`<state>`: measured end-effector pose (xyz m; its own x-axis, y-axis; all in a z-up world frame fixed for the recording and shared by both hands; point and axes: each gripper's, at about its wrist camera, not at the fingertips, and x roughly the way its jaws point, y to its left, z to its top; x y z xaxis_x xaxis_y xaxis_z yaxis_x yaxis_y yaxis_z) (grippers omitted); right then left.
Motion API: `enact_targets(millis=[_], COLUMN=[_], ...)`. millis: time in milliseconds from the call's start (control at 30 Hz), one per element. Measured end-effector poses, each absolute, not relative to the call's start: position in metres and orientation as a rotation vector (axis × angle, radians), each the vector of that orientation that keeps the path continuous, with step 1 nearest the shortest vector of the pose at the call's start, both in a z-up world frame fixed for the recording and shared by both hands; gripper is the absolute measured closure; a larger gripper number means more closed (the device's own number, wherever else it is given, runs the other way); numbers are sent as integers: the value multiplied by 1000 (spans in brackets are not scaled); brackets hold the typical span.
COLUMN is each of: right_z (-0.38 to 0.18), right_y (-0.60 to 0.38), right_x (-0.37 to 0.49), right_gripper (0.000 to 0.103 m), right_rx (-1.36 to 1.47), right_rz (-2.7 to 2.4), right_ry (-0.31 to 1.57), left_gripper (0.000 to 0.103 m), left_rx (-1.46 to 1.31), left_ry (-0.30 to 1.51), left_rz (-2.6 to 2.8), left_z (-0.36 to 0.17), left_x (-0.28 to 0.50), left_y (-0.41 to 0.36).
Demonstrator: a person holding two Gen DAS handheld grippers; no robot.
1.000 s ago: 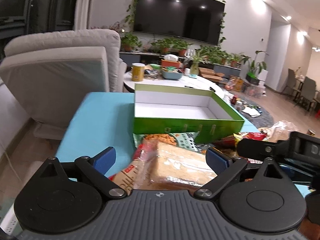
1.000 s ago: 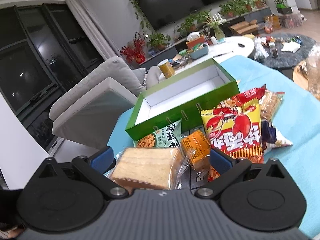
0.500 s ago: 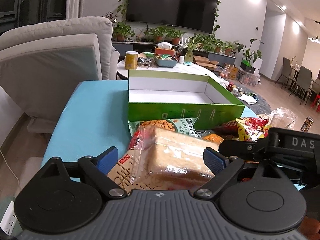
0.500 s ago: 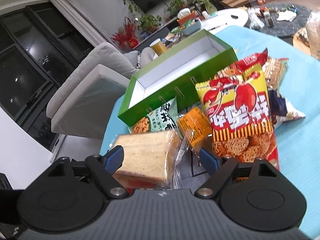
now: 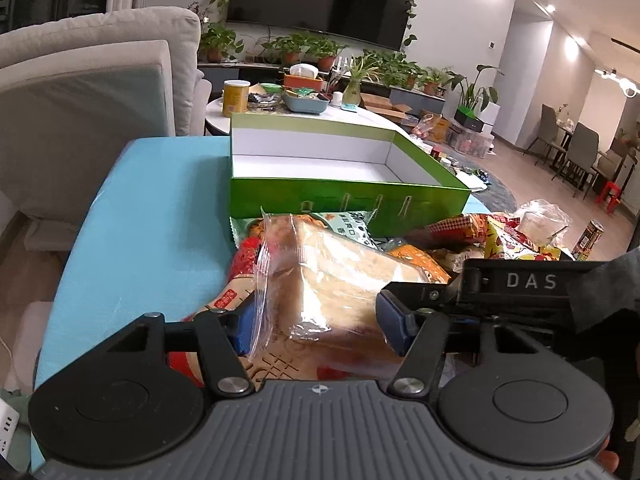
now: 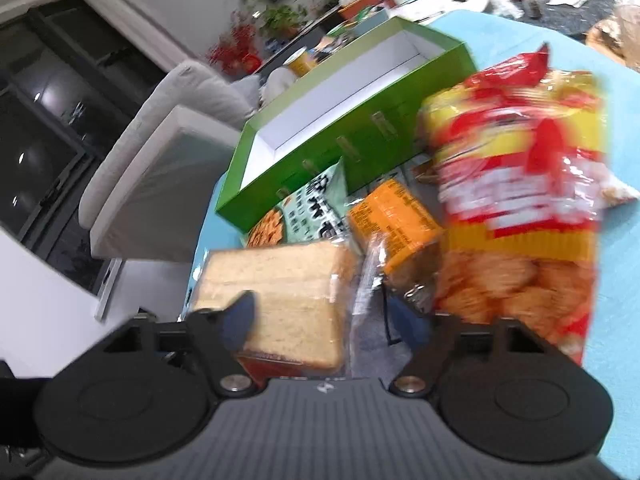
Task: Organize snacks
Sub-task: 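Grasp the bagged bread slices with the right tool and lift, then lower the bread into the green box and open the right tool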
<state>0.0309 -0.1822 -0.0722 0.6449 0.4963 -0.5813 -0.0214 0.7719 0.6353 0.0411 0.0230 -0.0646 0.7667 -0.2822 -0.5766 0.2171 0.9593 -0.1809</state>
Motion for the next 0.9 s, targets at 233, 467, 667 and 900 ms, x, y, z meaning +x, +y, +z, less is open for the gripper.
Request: enact_targets(millis=[233,467,667,900], right_z=[-60,-28,-1,12], right_y=[-185,-193,-202,-204], right_x=[20,18,44,84], right_gripper=[45,45,44,44], right_rx=[612,596,563,532], right_rz=[333,353,370,356], right_ry=[781,676,604,564], left_gripper=[47,47,46,45], left_rx=[-90,-81,-19,59], left_ry=[599,523,479,465], left_rz=[-287,-317,-323,-292], left_z=[-48,-14,9,22], left_x=[28,27,51,93], left_y=[18,9,-7,-25])
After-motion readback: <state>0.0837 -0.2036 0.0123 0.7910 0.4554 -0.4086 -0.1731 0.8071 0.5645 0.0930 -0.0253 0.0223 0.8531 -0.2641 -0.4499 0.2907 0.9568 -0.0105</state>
